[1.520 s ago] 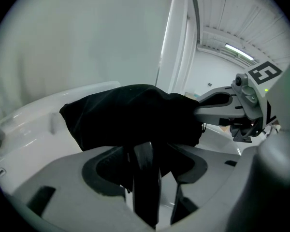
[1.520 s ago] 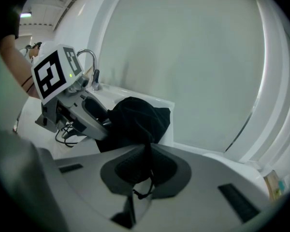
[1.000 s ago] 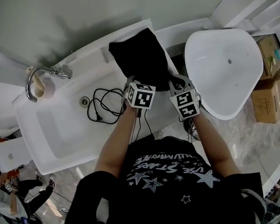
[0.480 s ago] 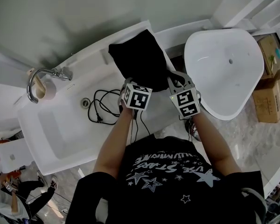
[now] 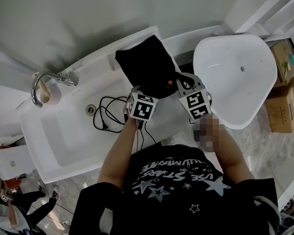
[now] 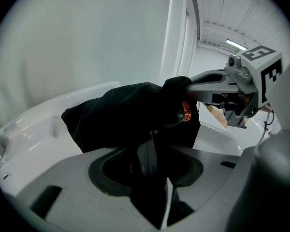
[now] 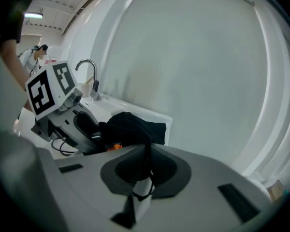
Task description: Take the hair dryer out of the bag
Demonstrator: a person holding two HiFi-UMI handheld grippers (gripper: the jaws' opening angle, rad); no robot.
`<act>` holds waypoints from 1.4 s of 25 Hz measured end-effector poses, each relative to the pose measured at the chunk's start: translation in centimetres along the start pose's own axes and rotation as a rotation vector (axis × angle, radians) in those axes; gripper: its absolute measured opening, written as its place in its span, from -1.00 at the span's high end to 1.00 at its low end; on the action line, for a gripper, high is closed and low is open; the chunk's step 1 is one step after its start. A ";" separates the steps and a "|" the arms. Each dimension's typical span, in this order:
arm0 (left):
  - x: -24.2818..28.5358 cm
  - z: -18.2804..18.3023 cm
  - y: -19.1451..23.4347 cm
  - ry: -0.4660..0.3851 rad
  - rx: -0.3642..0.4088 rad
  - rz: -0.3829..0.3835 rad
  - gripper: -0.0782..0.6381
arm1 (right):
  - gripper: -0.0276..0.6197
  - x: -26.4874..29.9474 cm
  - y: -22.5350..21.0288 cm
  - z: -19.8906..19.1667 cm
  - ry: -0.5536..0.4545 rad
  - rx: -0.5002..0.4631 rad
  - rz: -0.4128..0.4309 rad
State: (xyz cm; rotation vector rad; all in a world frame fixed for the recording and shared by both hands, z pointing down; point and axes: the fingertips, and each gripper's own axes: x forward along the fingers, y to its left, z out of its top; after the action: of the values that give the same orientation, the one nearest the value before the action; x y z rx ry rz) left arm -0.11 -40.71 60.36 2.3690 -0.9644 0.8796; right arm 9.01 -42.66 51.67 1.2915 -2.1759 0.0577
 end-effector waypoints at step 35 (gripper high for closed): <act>-8.4 -4.4 -9.9 0.069 0.102 -0.140 0.22 | 0.85 -1.4 1.8 -0.1 0.009 0.012 0.187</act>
State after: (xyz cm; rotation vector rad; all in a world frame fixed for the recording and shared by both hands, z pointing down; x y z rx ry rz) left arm 0.74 -27.74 56.17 2.4396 -0.7333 0.9699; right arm 8.02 -40.59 51.49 1.0882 -2.2859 0.1505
